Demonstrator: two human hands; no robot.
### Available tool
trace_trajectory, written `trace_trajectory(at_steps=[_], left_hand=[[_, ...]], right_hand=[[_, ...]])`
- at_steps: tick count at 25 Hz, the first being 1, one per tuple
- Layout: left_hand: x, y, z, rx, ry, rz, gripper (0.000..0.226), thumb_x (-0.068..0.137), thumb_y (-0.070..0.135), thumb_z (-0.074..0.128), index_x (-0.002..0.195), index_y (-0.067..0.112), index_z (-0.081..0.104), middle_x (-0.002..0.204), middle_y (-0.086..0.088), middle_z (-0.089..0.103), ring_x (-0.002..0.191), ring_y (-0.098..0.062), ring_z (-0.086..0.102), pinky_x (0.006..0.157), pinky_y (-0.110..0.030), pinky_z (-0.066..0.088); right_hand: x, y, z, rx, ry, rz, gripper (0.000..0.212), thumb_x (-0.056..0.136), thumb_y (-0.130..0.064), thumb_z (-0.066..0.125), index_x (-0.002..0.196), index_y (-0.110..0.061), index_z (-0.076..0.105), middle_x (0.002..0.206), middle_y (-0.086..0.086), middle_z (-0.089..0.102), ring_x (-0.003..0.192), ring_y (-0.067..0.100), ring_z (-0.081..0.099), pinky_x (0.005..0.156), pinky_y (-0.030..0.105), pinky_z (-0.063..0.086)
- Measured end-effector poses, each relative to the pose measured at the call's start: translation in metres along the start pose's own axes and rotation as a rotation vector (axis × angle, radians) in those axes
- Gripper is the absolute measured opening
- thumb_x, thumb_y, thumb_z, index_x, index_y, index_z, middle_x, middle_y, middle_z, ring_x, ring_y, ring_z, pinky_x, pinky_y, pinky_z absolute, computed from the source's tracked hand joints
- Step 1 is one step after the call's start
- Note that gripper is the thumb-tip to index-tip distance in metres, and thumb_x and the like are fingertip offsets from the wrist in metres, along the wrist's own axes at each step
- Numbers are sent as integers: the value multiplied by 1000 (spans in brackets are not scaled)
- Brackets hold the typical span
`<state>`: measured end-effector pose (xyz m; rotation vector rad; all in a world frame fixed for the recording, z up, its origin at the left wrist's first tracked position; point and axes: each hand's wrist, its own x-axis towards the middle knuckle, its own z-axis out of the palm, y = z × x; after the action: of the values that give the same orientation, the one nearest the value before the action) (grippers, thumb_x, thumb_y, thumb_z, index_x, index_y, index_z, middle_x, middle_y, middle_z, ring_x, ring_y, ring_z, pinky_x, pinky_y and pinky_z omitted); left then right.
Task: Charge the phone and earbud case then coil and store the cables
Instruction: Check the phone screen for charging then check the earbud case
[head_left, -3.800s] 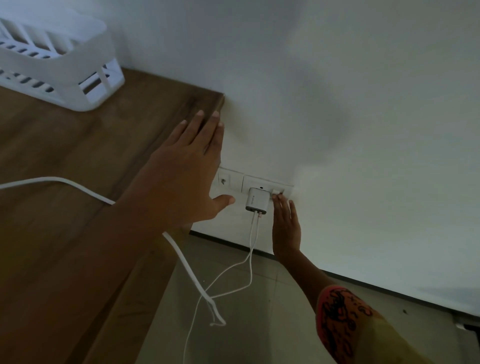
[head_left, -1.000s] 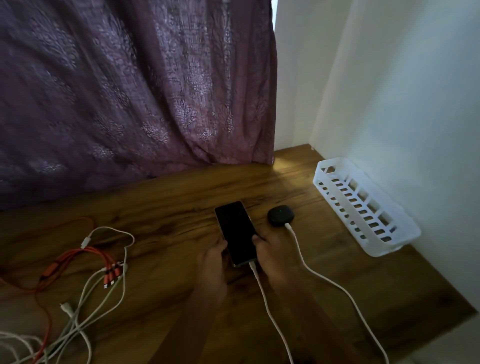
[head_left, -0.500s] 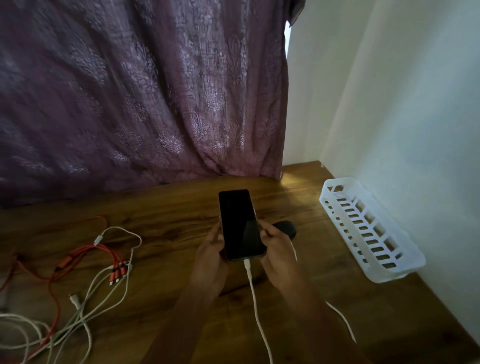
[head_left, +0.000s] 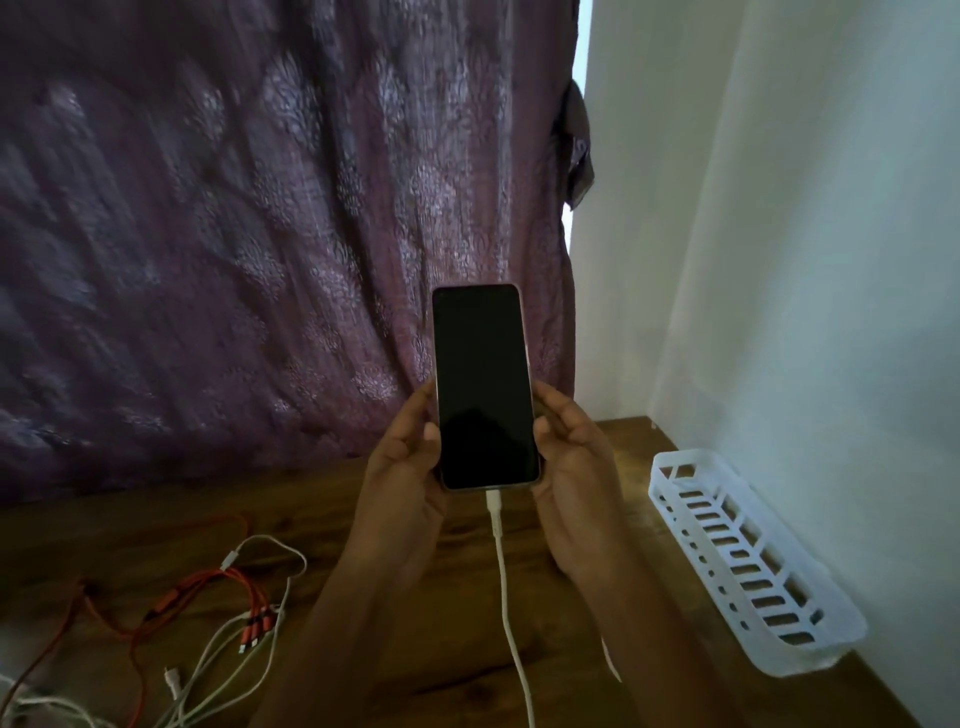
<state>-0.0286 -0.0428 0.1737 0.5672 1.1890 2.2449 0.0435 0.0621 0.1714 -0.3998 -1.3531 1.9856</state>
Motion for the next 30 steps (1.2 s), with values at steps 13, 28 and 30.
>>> trace_trajectory(at_steps=[13, 28, 30], left_hand=[[-26, 31, 27, -36, -28, 145, 39, 92, 7, 36, 121, 24, 56, 113, 2, 69, 103, -16, 65, 76, -26, 57], [-28, 28, 31, -73, -5, 122, 39, 94, 4, 34, 119, 23, 57, 115, -1, 68, 103, -16, 65, 78, -27, 57], [-28, 28, 31, -72, -1, 118, 39, 94, 4, 34, 121, 22, 56, 115, -1, 68, 103, -16, 65, 78, -27, 57]], right_hand=[[-25, -35, 10, 161, -120, -152, 37, 94, 0, 38, 113, -21, 61, 112, -3, 67, 102, 14, 65, 67, 19, 55], [-23, -34, 5, 95, -153, -161, 36, 94, -2, 37, 112, -24, 58, 110, -4, 65, 98, 10, 66, 64, 17, 54], [-23, -34, 4, 106, -147, -163, 36, 94, -1, 37, 112, -24, 59, 110, -4, 66, 98, 11, 66, 65, 17, 54]])
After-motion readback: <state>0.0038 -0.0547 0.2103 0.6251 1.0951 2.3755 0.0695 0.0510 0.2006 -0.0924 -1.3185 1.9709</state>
